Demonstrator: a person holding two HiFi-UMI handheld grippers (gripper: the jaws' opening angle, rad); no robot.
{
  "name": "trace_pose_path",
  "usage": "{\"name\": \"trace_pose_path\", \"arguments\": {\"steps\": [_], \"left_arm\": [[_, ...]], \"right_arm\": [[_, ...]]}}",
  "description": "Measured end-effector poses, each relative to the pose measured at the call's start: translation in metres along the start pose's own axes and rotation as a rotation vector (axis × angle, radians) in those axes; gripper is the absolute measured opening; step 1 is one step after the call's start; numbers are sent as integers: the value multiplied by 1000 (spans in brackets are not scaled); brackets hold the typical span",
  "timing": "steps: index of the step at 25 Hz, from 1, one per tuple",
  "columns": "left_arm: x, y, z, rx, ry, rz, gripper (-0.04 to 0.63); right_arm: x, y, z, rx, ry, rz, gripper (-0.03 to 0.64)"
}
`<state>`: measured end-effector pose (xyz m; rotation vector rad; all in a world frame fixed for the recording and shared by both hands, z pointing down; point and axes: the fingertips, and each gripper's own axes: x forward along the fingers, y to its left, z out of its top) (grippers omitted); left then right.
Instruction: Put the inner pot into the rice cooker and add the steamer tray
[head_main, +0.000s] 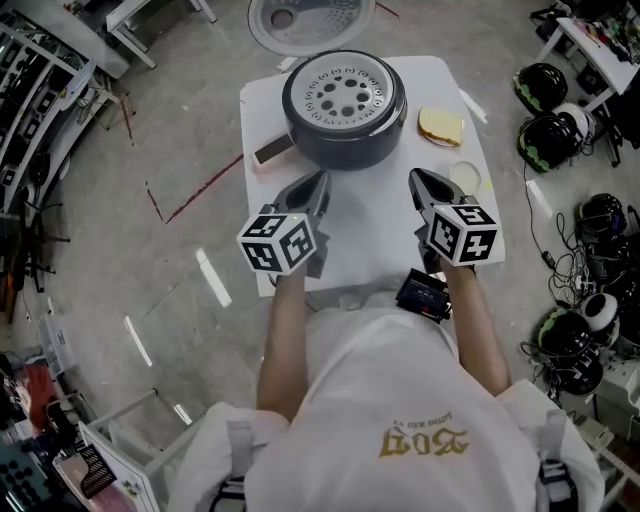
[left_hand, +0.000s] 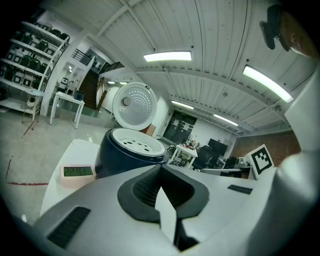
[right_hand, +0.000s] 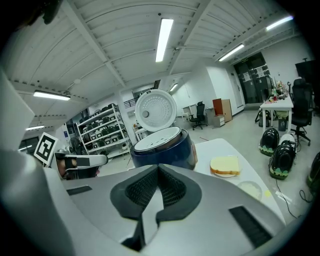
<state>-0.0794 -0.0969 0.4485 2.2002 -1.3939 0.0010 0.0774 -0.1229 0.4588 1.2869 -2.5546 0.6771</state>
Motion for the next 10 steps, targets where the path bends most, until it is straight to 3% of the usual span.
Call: {"name": "trace_pose_path", "arguments": {"steps": [10], "left_arm": [[6, 6, 0, -23, 1, -8, 14]], "right_arm": [[6, -3, -2, 17, 7, 1, 11]]}}
